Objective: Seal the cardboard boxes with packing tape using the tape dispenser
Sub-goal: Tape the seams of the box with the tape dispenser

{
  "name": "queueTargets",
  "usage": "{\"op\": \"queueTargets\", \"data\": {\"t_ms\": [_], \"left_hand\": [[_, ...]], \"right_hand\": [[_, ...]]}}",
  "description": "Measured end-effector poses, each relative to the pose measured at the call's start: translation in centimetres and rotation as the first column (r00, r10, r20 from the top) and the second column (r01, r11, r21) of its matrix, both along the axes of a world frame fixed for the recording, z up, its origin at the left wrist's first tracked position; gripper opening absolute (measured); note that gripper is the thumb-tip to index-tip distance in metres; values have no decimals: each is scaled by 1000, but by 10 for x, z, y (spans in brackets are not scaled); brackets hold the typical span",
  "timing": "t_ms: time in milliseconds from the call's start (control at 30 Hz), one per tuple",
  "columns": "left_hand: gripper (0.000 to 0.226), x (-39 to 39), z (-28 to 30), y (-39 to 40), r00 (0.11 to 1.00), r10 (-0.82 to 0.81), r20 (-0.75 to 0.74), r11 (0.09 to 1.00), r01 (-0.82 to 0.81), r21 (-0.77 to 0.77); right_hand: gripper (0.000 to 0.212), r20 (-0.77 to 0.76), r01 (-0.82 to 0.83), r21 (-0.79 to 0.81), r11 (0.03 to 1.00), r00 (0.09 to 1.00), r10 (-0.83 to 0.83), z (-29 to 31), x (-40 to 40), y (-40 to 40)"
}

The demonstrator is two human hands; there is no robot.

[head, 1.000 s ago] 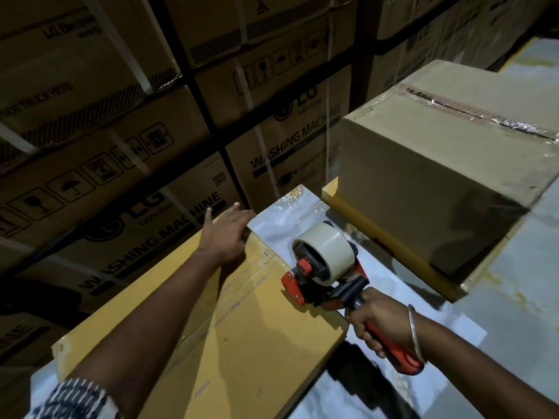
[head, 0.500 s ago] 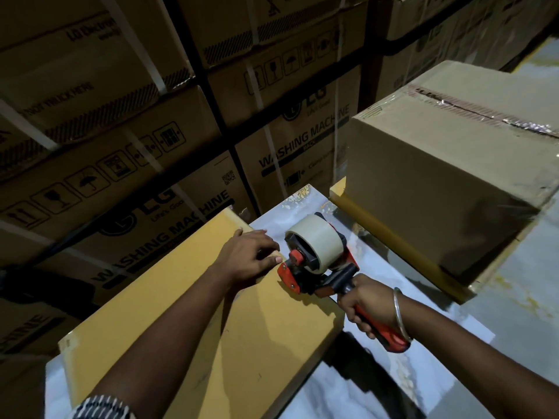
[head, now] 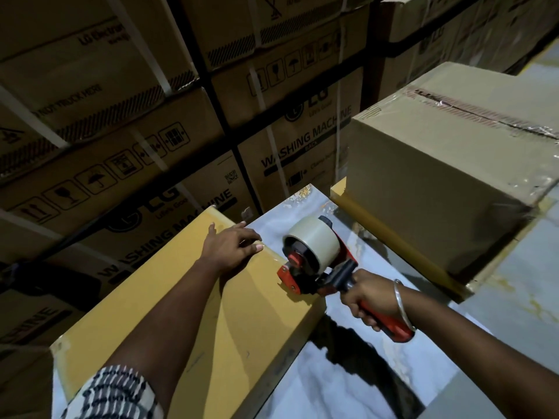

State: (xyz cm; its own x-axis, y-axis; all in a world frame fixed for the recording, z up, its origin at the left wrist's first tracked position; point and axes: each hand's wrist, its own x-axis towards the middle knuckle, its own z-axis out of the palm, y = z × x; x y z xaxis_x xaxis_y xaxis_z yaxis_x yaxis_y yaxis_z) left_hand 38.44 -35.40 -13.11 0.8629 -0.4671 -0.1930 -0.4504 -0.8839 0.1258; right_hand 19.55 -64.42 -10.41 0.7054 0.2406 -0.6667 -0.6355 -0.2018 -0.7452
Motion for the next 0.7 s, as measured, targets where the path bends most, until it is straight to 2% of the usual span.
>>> {"op": "queueTargets", "data": {"t_ms": [100,167,267,367,467,533,700], "left_hand": [[35,-3,1,-7,1000,6,20,999,-7,51],[32,-11,4,-17,998,-16,61,998,11,68],[37,-34,6,-35,990,-110,86,994,112,-14],[28,-51,-1,-40,976,-215,-13,968,212,-133],[46,-57,-3,-37,979,-203,-20,964,197,-177],[58,-58,-3,-36,979,-202,5,966,200,-162],[60,-52,-1,-32,989,-145,-5,977,142,-160]], "right_hand": [[10,-11,25,10,1000,1000,-24,-2,-20,-8],[20,10,40,1,999,999,-40,-3,-23,-7],[21,18,57,6,998,998,-57,-5,-22,-7],[16,23,46,5,999,999,-46,-3,-21,-7],[7,31,34,1,999,999,-34,1,-18,-4],[22,34,32,-5,999,999,-32,-2,-14,-2],[21,49,14,-38,999,999,-12,-3,3,1]]}}
